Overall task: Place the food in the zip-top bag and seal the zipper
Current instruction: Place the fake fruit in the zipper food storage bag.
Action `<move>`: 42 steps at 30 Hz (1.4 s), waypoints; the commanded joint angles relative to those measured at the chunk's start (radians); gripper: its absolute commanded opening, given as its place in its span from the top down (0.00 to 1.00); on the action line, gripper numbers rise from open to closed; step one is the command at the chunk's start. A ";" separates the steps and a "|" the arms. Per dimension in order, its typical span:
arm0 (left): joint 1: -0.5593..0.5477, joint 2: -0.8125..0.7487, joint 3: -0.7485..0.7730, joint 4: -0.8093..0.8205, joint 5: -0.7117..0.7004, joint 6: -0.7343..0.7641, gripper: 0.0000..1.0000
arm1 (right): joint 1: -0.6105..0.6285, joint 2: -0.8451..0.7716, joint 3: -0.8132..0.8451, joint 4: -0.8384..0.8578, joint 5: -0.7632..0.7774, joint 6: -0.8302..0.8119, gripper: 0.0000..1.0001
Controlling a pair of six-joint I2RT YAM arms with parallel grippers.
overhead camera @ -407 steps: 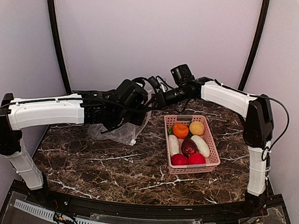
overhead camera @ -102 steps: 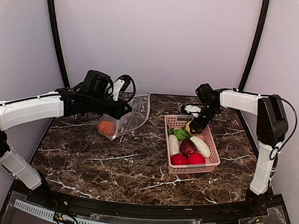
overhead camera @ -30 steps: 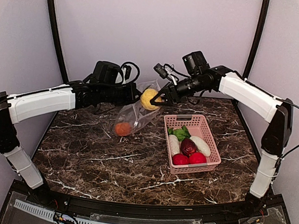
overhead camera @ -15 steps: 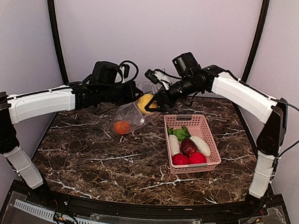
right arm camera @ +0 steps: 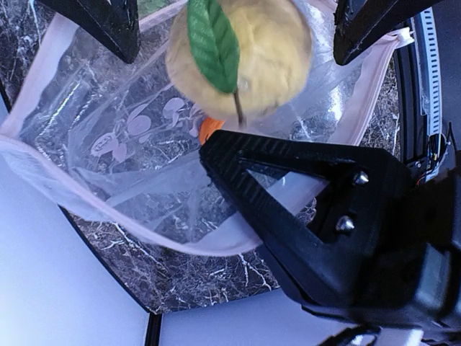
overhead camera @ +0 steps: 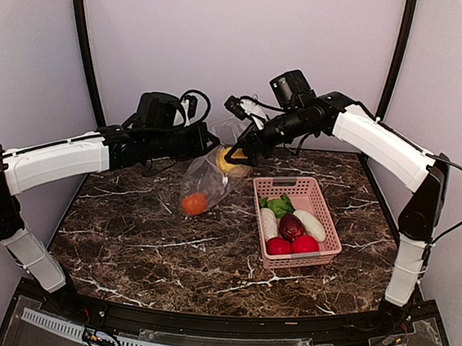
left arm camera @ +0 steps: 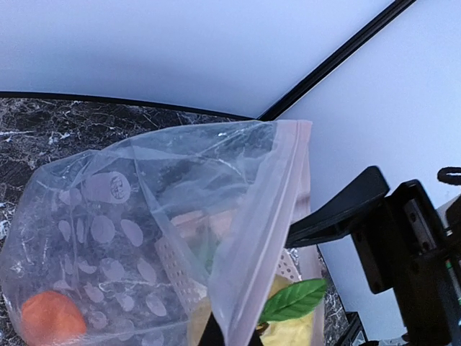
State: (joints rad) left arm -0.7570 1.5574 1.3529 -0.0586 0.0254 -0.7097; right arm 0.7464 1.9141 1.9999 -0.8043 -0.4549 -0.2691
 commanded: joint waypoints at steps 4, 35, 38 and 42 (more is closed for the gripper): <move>-0.005 -0.027 -0.021 -0.011 0.009 0.016 0.99 | 0.003 -0.066 0.005 0.017 0.075 -0.041 0.11; 0.068 0.047 0.568 -1.052 -0.114 0.467 0.99 | -0.282 -0.409 -0.643 -0.008 0.112 -0.180 0.21; 0.068 0.048 0.515 -0.991 -0.012 0.440 0.99 | -0.287 -0.393 -0.670 -0.008 0.143 -0.179 0.24; 0.068 0.058 0.430 -0.912 0.063 0.418 0.99 | -0.289 -0.361 -0.692 -0.009 0.189 -0.188 0.26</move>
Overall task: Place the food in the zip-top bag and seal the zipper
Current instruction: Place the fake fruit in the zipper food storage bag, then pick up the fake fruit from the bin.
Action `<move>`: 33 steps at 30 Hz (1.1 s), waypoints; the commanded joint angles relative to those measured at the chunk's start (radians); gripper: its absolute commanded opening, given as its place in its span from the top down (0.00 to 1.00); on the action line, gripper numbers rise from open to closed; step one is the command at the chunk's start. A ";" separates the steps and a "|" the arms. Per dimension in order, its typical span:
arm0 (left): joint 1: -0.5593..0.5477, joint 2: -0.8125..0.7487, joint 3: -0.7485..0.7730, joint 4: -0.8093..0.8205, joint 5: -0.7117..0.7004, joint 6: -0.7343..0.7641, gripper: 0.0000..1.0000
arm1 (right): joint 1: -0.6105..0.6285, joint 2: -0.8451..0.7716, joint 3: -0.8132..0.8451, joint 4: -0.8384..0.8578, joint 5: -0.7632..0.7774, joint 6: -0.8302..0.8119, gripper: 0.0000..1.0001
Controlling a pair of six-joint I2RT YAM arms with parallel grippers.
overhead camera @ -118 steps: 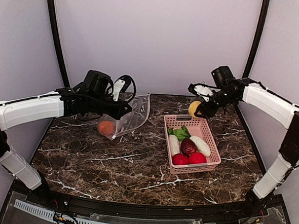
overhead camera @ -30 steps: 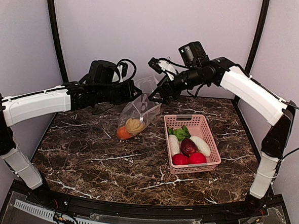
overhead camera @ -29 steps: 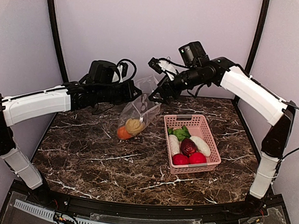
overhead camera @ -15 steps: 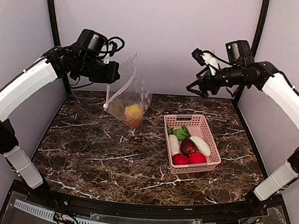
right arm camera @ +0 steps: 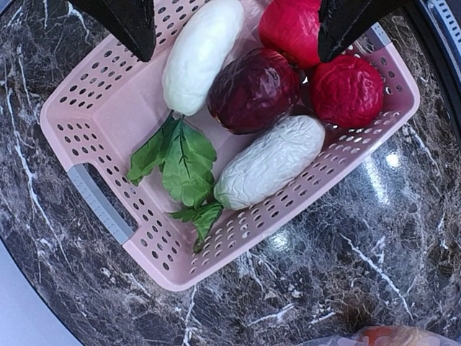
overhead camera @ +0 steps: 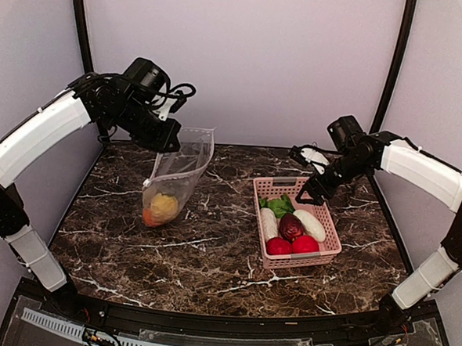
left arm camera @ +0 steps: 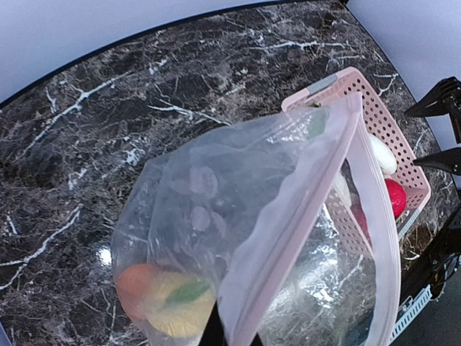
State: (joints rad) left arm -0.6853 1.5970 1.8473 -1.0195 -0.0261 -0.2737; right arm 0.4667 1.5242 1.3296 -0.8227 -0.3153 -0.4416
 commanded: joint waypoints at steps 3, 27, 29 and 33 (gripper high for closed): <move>-0.003 0.020 -0.104 0.079 0.128 -0.028 0.99 | -0.011 0.053 -0.027 0.007 0.063 -0.021 0.28; -0.003 -0.038 -0.264 0.243 0.160 -0.062 0.99 | 0.010 0.292 -0.037 0.002 0.007 -0.075 0.21; -0.003 -0.034 -0.263 0.246 0.163 -0.064 0.99 | 0.013 0.317 -0.035 0.011 0.024 -0.077 0.21; -0.003 -0.022 -0.249 0.249 0.164 -0.065 0.99 | 0.020 0.353 -0.026 0.026 0.046 -0.078 0.21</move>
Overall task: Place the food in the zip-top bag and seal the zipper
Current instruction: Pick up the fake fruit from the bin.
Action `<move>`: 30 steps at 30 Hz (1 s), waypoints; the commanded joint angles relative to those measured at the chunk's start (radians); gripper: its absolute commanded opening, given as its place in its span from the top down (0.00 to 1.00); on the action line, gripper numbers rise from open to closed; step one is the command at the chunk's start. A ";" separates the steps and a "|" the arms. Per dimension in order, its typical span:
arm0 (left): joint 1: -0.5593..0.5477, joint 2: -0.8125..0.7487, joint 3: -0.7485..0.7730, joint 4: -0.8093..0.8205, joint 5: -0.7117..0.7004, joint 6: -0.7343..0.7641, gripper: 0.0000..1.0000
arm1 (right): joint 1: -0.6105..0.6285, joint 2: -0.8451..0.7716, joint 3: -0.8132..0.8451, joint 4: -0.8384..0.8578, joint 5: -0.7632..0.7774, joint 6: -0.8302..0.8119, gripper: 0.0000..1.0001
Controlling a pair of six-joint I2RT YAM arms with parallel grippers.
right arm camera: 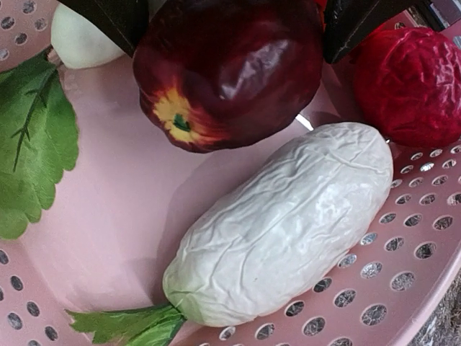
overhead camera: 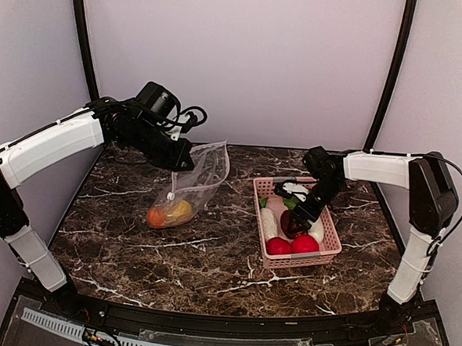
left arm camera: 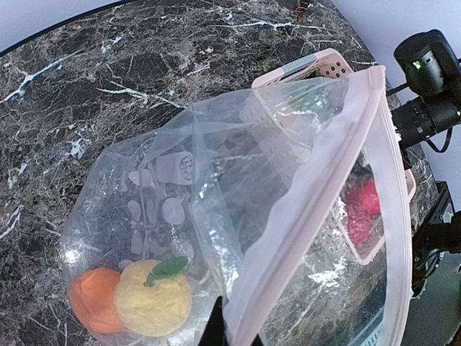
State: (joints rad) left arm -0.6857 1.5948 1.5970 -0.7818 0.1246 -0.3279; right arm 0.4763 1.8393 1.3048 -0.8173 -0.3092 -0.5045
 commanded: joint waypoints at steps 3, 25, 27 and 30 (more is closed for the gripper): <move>-0.003 -0.020 0.005 0.007 0.009 -0.011 0.99 | 0.020 0.058 0.001 0.024 0.051 -0.023 0.22; -0.003 -0.040 -0.016 0.040 -0.007 -0.018 0.99 | 0.024 0.009 0.032 0.012 0.050 -0.008 0.50; -0.003 -0.040 -0.023 0.049 -0.007 -0.020 0.99 | 0.024 -0.006 0.033 0.008 0.048 -0.006 0.51; -0.003 -0.041 -0.042 0.070 -0.006 -0.025 0.99 | 0.024 -0.026 0.042 -0.001 0.047 -0.006 0.52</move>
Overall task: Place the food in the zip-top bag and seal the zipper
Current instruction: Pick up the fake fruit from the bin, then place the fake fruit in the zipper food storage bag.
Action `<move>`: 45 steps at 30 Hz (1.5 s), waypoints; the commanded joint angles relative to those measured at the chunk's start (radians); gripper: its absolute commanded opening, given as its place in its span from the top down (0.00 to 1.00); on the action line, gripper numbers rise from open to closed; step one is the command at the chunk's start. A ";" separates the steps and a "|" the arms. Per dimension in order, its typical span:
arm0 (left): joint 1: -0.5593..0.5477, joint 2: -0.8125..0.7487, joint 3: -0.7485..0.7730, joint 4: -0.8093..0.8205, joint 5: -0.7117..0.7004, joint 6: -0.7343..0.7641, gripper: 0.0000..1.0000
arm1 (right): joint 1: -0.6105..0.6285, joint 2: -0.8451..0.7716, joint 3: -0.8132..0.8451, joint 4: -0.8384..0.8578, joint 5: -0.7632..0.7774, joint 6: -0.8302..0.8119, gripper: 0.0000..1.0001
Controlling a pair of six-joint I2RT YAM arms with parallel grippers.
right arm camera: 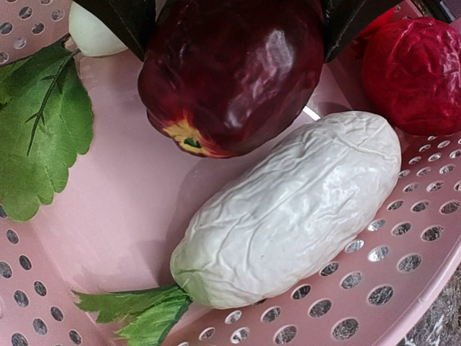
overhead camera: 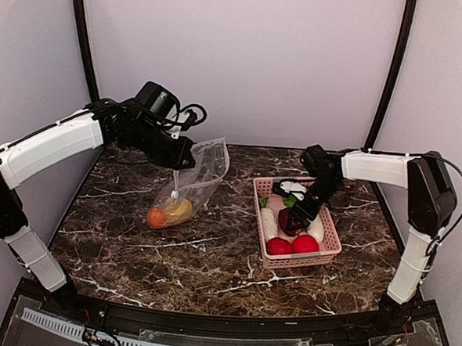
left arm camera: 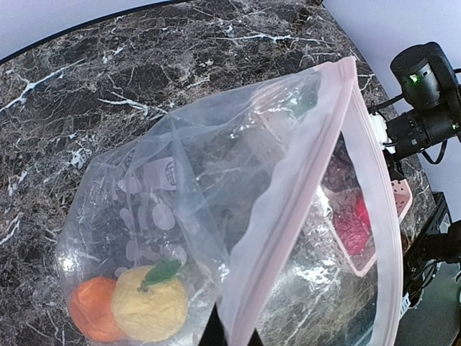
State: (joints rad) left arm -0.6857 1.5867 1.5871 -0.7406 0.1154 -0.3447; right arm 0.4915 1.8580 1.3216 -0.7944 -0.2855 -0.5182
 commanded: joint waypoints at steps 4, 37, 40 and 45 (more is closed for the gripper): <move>-0.003 -0.021 -0.037 0.050 0.013 -0.016 0.99 | 0.008 -0.069 0.053 -0.051 0.031 0.006 0.54; -0.005 0.079 0.043 0.104 0.118 -0.036 0.99 | 0.143 0.003 0.796 -0.079 -0.530 0.235 0.50; -0.005 0.073 0.056 0.103 0.129 -0.049 0.99 | 0.172 0.048 0.826 -0.075 -0.570 0.265 0.50; -0.005 0.042 0.055 0.119 0.146 -0.069 0.99 | 0.212 0.101 0.843 -0.050 -0.615 0.305 0.50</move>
State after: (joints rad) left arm -0.6857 1.6661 1.6169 -0.6338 0.2394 -0.3939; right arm 0.6708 1.9259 2.1246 -0.8825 -0.8310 -0.2680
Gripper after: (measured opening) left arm 0.010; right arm 0.680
